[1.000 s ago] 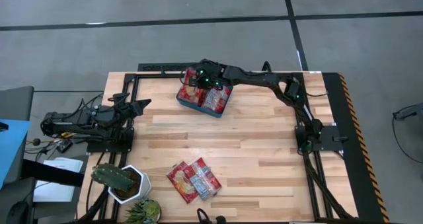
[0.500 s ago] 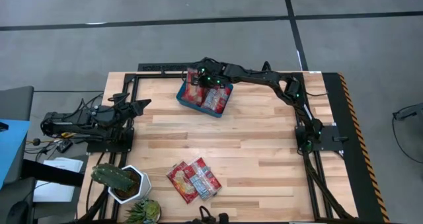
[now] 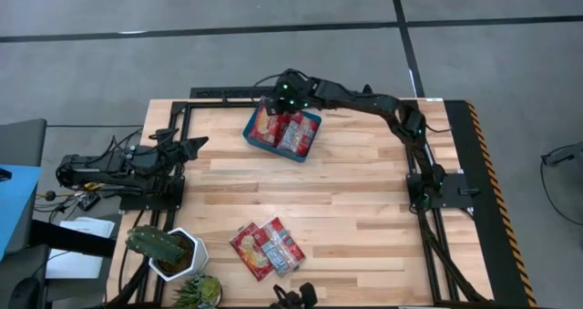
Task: Sort popcorn bags into baskets
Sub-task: Put the red popcorn bag into the blue bin
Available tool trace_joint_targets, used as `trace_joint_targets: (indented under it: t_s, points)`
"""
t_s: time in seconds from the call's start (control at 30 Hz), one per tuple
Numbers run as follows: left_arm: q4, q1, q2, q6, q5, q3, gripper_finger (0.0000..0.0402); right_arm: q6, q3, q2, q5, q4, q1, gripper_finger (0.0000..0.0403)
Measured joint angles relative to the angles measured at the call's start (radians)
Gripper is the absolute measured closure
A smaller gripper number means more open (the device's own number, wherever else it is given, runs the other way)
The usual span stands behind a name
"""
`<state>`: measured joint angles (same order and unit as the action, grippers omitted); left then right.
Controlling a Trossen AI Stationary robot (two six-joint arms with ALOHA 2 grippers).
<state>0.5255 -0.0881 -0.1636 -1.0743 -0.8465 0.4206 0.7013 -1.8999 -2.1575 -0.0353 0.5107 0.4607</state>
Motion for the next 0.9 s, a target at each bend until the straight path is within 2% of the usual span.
trace_joint_targets:
  t_s: [0.23,0.37,0.57,0.7,0.8,0.9]
  points:
    - [0.000,0.000,0.000,-0.007,-0.006,0.000,0.0152,-0.069,0.001,-0.042,-0.025,0.006,0.010,0.0274]
    - [0.000,0.000,0.000,-0.012,-0.007,0.000,0.0152,-0.089,0.001,-0.076,-0.016,-0.047,0.015,0.0301]
    - [0.001,0.000,0.000,-0.048,-0.012,0.000,0.0152,-0.076,-0.005,-0.091,-0.021,-0.032,0.021,0.0326]
    - [0.000,0.000,0.000,-0.053,-0.025,0.000,0.0152,-0.060,-0.005,-0.090,-0.002,0.038,0.031,0.0337]
    - [0.000,0.000,0.000,-0.062,-0.031,0.000,0.0152,-0.117,-0.015,-0.090,0.050,0.043,0.033,0.0339]
    - [0.000,0.000,0.000,-0.065,-0.032,0.000,0.0152,-0.247,-0.092,-0.090,0.055,0.089,0.032,0.0340]
